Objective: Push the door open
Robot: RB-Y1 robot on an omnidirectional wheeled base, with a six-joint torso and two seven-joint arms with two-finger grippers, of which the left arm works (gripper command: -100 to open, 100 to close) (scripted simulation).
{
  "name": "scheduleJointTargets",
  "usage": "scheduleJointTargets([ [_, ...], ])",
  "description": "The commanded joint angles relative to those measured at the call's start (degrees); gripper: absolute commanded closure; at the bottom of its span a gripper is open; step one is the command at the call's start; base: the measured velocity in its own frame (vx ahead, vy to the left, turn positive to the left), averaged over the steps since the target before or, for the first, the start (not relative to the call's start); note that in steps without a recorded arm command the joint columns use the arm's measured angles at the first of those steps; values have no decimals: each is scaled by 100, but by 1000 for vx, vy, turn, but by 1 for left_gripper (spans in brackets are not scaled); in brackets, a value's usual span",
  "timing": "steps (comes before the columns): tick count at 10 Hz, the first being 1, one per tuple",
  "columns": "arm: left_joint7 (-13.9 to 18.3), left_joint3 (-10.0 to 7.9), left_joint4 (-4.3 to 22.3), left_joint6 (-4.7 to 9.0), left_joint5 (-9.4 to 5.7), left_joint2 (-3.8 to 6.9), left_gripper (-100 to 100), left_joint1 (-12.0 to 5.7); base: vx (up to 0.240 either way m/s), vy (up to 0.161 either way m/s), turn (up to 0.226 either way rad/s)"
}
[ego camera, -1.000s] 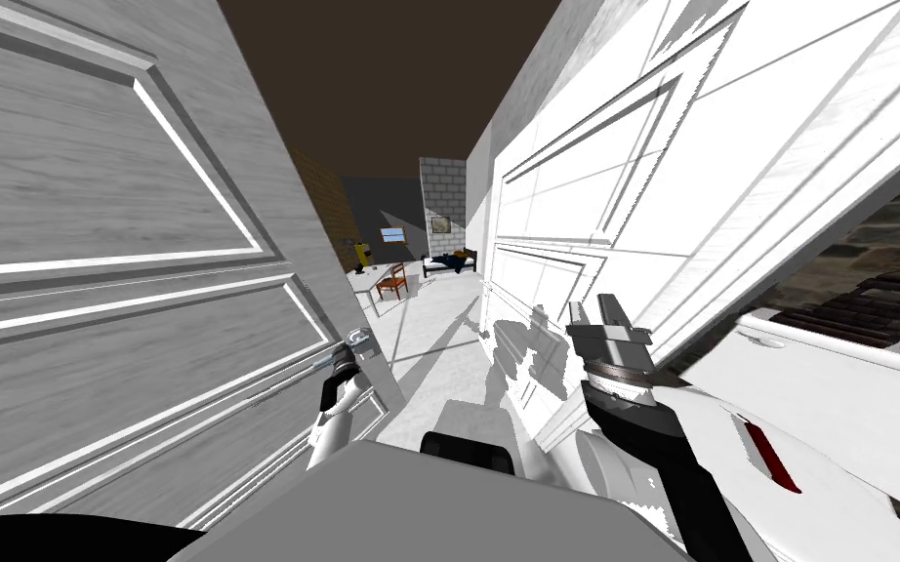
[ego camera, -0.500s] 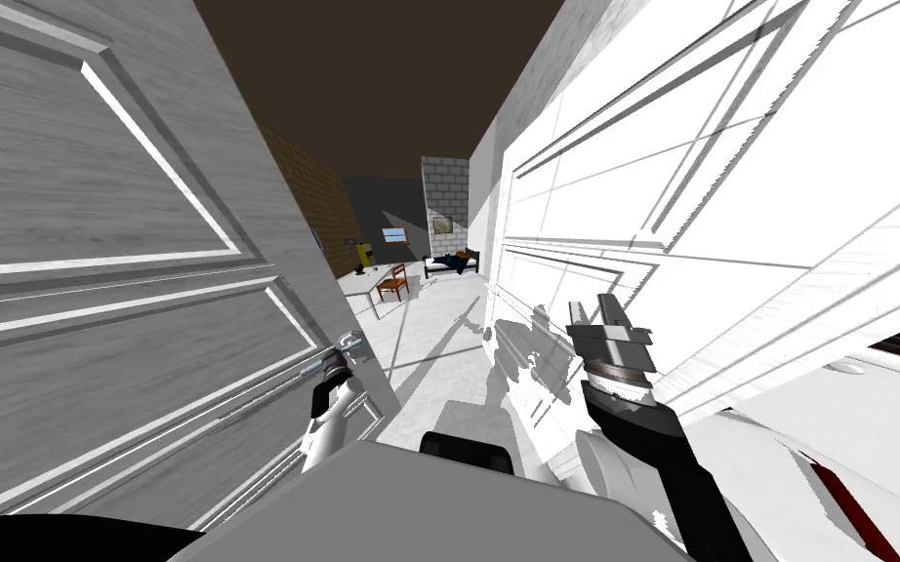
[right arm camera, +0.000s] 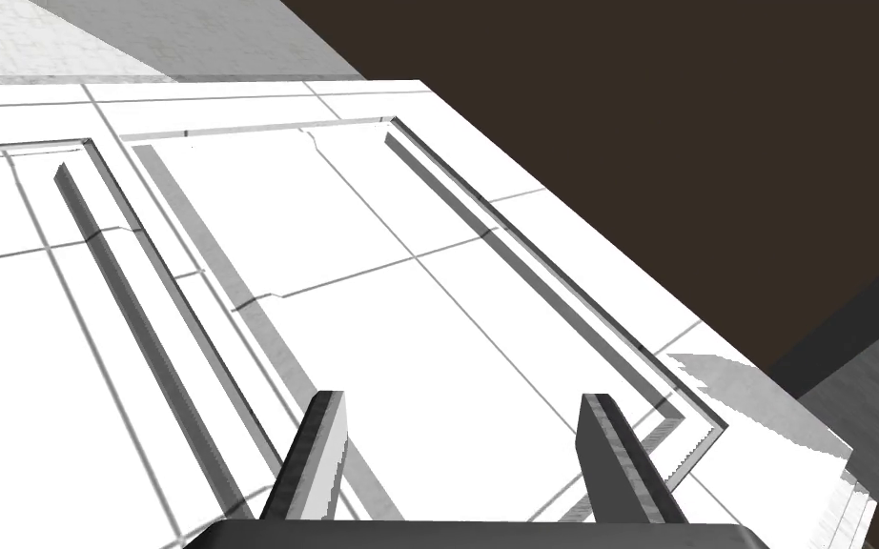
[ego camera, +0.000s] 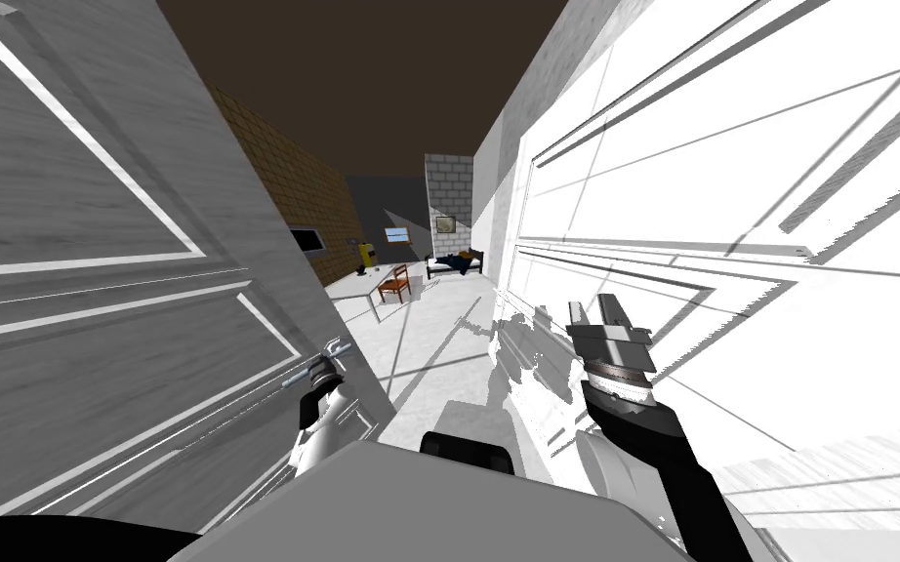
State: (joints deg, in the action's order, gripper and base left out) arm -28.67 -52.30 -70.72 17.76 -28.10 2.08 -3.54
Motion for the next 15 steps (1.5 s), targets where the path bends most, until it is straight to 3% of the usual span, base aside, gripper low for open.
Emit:
scheduleJointTargets([
  [1, -59, -131, -59, 19, -41, -47, 100, -3, 186, 61, 39],
  [2, -40, -88, -45, 4, -23, -51, 100, 5, 80, 28, 34],
  [4, -129, -307, -100, 22, -103, 37, 100, 23, 131, 67, 31],
  [6, -200, -481, -140, 32, -169, 59, 100, 34, 196, 89, 34],
  [7, -200, -481, -140, 32, -169, 59, 100, 34, 139, 90, 32],
  [8, -258, -624, -172, 39, -223, 46, 100, 44, 143, 128, 15],
  [11, -369, -895, -233, 54, -326, -54, 100, 61, 210, 117, 48],
  [13, -447, -1085, -276, 65, -398, -201, 100, 74, 192, 98, 41],
  [14, -438, -1055, -250, 62, -377, -172, 100, 61, 66, 42, 36],
  [15, -519, -1252, -301, 69, -452, -51, 100, 73, 111, 81, 24],
])
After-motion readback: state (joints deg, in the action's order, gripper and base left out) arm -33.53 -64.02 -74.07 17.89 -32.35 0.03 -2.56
